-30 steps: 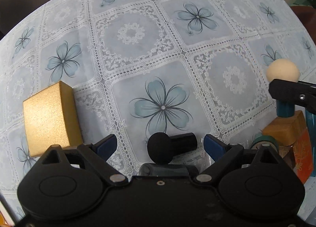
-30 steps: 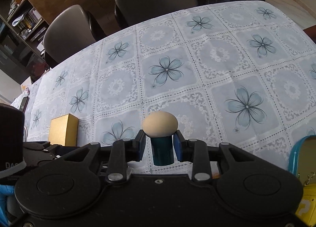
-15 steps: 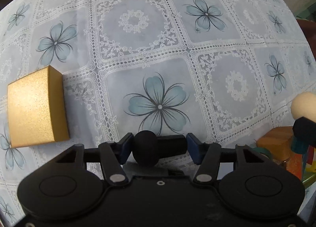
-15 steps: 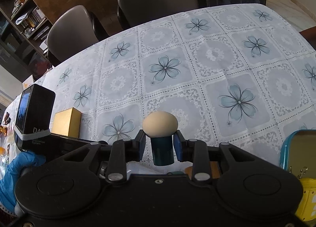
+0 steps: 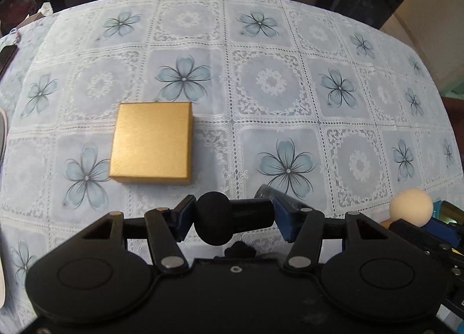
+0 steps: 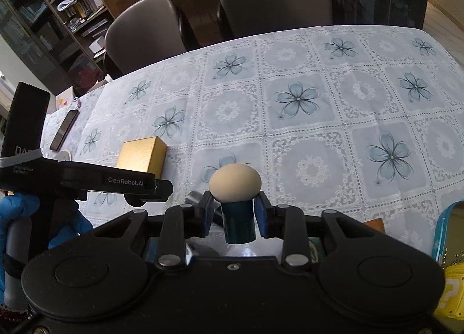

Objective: Organize soft objects
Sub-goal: 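Carry the brush and black cap to the gold tray and release both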

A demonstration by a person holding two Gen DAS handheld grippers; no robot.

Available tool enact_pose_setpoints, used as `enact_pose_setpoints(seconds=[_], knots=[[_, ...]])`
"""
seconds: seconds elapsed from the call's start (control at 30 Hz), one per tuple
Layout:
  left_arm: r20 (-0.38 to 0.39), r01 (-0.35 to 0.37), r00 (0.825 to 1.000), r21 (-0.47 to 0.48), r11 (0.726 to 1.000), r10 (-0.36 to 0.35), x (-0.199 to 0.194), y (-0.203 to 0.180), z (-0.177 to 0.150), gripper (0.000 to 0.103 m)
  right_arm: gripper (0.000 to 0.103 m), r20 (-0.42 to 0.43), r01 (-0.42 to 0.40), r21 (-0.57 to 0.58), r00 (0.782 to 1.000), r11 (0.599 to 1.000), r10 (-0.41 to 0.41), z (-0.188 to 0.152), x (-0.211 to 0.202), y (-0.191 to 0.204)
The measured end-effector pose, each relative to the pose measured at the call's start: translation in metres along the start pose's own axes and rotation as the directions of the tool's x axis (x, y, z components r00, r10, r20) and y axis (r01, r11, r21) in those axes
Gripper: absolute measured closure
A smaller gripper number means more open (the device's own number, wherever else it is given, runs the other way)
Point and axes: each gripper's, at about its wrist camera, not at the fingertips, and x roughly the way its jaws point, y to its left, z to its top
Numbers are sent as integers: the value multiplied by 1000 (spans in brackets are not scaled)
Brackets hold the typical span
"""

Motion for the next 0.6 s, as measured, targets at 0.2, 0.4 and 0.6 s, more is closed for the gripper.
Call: enact_pose_setpoints(seconds=[0.2, 0.4, 0.6], knots=[[46, -8, 999, -57, 998, 10, -40, 20, -39, 48, 70, -24, -40, -61, 999, 997, 39, -16, -4, 34], [67, -10, 998, -79, 997, 16, -67, 26, -88, 48, 70, -69, -70, -89, 996, 994, 64, -44, -9, 53], [61, -36, 997, -107, 994, 43, -84, 22, -139, 48, 70, -121, -95, -110, 989, 989, 82, -81, -21, 55]])
